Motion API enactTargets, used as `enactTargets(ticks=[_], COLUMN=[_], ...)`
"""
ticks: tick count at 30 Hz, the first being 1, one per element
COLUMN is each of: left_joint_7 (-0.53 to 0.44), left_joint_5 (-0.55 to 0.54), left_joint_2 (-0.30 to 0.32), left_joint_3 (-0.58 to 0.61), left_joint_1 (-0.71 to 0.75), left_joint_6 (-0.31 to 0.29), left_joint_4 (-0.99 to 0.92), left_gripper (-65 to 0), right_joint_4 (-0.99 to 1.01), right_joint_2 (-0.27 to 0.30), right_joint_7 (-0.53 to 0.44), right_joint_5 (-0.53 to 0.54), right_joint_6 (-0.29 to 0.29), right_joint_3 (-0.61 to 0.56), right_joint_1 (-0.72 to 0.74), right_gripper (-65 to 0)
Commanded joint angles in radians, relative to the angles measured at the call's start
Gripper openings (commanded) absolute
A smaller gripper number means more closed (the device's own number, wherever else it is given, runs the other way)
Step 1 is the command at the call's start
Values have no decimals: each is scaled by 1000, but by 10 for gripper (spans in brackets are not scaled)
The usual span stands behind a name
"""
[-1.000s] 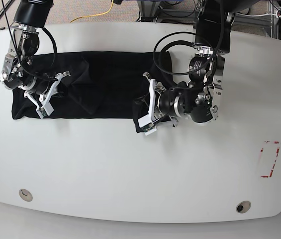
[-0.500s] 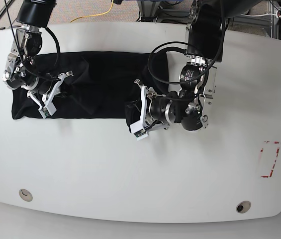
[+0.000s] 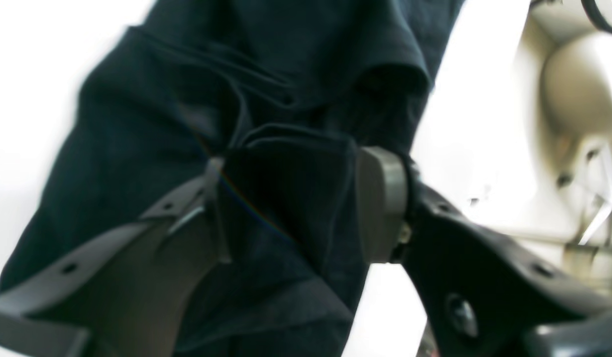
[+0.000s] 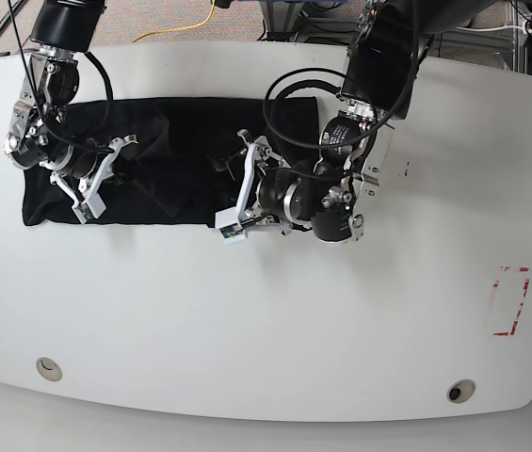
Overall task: Layout the t-shirt on the table in an organized manner, then fold the t-shirt properly
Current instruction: 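Grasp the strip's end with the left gripper and lift it toward the middle, then lay the lifted end over the strip's middle and release with the left gripper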
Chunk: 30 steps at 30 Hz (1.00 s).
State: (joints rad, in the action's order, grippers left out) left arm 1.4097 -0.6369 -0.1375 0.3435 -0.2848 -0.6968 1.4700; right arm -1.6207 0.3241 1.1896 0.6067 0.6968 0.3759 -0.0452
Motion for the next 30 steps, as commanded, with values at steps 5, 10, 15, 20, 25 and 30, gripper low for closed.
enactTargets(ticks=[5, 10, 15, 20, 25, 30], left_joint_7=[-13, -13, -23, -65, -116, -120], left_joint_5=[-79, -97, -96, -74, 4, 18], left_joint_2=[-6, 75, 154, 206, 215, 201], left_joint_3=[18, -40, -139, -185, -191, -185], left_joint_1=[-49, -80, -80, -77, -74, -64], left_joint_6=[-1, -1, -1, -1, -1, -1], left_joint_4=[145, 166, 146, 105, 61, 10], left_gripper=[-313, -317, -317, -318, -318, -319], right_joint_4=[-19, -19, -19, -19, -19, -19], right_joint_2=[17, 17, 19, 17, 16, 16], right_joint_7=[-15, -15, -15, -15, -15, -15], right_joint_5=[17, 17, 17, 17, 17, 17], right_joint_6=[1, 1, 1, 1, 1, 1], right_joint_3=[7, 7, 8, 10, 7, 4], right_joint_1=[17, 17, 17, 17, 17, 29], right_gripper=[-650, -650, -650, -650, -650, -650])
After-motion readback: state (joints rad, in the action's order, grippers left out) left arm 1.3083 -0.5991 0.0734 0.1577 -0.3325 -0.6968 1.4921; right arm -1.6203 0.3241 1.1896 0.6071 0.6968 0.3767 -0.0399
